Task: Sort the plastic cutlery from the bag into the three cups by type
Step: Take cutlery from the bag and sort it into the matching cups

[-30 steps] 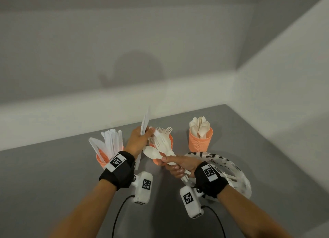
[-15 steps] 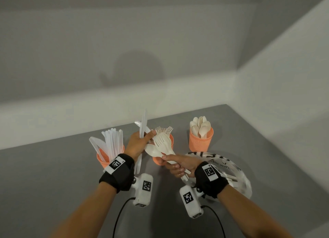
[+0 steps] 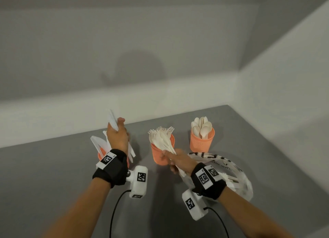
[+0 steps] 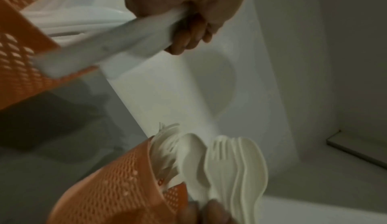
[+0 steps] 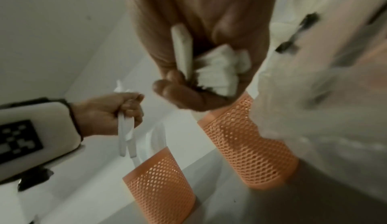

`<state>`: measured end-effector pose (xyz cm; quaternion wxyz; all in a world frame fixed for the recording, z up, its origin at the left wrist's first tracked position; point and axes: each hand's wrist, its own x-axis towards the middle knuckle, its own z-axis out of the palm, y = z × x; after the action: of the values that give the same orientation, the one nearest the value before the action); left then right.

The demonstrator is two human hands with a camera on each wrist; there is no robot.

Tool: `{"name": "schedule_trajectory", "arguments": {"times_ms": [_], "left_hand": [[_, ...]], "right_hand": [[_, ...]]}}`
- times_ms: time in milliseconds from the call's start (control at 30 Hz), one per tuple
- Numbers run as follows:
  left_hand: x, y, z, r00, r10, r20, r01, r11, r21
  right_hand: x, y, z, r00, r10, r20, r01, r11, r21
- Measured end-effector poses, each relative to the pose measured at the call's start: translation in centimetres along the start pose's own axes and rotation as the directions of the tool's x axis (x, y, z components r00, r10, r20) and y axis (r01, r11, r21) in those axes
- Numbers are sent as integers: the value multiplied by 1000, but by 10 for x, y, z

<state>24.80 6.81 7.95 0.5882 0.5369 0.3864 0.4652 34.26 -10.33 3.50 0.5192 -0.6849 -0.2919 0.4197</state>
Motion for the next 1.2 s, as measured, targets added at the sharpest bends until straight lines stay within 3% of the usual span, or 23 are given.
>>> {"name": "schedule_trajectory", "arguments": {"times_ms": [100, 200, 300, 367, 533, 733, 1000, 1200], "left_hand": [[-11, -1, 0, 975, -118, 190, 87, 982, 166], [-34, -2, 4, 884, -215, 414, 126, 964, 233], [-47, -5, 10, 797, -272, 539, 164, 957, 240], [-50, -5, 15, 773, -291, 563, 178, 952, 249], [-48, -5, 22, 807, -293, 513, 212, 954, 211], [-50, -7, 22, 818, -243, 521, 156, 966, 205], [-53, -3, 22, 822, -183, 540, 103, 979, 174], [-43, -2, 14, 913, -180, 366, 160, 983, 86]], "right_hand": [[9, -1, 6, 971, -171, -165, 141, 974, -177], [15, -1, 9, 914, -324, -243, 235, 913, -333], [16, 0, 15, 884, -371, -285, 246, 886, -393], [16, 1, 18, 877, -375, -300, 260, 896, -360], [11, -6, 16, 926, -309, -218, 305, 951, -50], [2, -14, 11, 982, -186, -33, 188, 944, 270], [7, -13, 9, 994, -88, 63, 59, 927, 370], [8, -10, 2, 989, -31, 145, -55, 830, 554]]}}
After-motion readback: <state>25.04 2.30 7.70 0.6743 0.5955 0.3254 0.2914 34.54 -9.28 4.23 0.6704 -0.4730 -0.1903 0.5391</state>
